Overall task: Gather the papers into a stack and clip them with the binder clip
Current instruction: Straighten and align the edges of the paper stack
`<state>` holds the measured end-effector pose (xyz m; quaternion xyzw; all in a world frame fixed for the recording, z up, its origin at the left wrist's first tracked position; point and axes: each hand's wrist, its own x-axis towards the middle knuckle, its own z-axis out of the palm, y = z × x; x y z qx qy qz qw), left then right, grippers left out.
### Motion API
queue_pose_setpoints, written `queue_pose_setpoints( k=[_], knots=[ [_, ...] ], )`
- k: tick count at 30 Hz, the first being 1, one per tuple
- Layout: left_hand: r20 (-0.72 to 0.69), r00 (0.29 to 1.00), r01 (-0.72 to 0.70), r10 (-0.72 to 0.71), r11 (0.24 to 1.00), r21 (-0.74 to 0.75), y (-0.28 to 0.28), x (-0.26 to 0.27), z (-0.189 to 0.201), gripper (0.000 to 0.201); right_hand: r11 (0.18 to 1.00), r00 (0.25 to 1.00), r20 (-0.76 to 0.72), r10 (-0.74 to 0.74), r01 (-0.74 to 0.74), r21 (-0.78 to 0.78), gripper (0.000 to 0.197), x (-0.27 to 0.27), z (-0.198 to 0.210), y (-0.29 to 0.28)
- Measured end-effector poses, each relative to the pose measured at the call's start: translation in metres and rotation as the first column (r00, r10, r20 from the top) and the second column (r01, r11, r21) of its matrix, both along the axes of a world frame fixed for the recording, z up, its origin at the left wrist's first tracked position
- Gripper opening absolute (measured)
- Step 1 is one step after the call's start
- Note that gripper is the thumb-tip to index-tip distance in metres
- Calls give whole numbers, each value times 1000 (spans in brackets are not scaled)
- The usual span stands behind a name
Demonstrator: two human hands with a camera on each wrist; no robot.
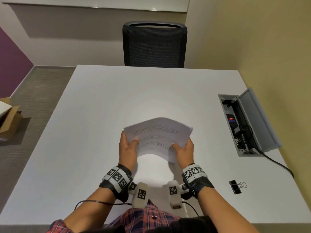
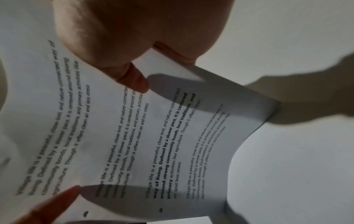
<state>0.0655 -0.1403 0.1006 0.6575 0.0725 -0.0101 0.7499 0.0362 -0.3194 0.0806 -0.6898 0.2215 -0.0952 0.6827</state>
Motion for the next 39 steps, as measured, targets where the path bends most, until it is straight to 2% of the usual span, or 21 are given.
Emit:
queue_pose_setpoints(
  k=[5, 13, 20, 26, 30, 34, 39],
  knots=[
    [26, 999, -30, 31, 999, -39, 2, 1, 6, 37, 1000, 998, 60, -24, 24, -13, 36, 2, 1, -3],
    [-83, 995, -49, 50, 999, 13, 0, -4, -7, 34, 1000, 996, -91, 8, -7, 4, 37, -7, -15, 5],
    [-50, 999, 9, -9, 1000, 11, 3, 6, 7, 27, 999, 998, -67, 2, 0, 33, 31, 3, -1, 2],
    [7, 997, 83, -83, 996, -26, 7, 10, 26, 26, 999, 1000, 12, -1, 1, 53, 32, 5, 10, -8],
    [-29, 988, 151, -151, 989, -11, 8, 8, 19, 29, 999, 999, 43, -1, -1, 50, 30, 3, 18, -7],
    [-115, 983, 146, -144, 989, 1, 11, 1, 6, 26, 993, 1000, 17, 19, -20, 118, 33, -4, 21, -2],
    [-93, 986, 143, -140, 989, 33, 8, -2, 4, 32, 993, 999, 13, 39, -41, 113, 35, -5, 21, 0]
  ],
)
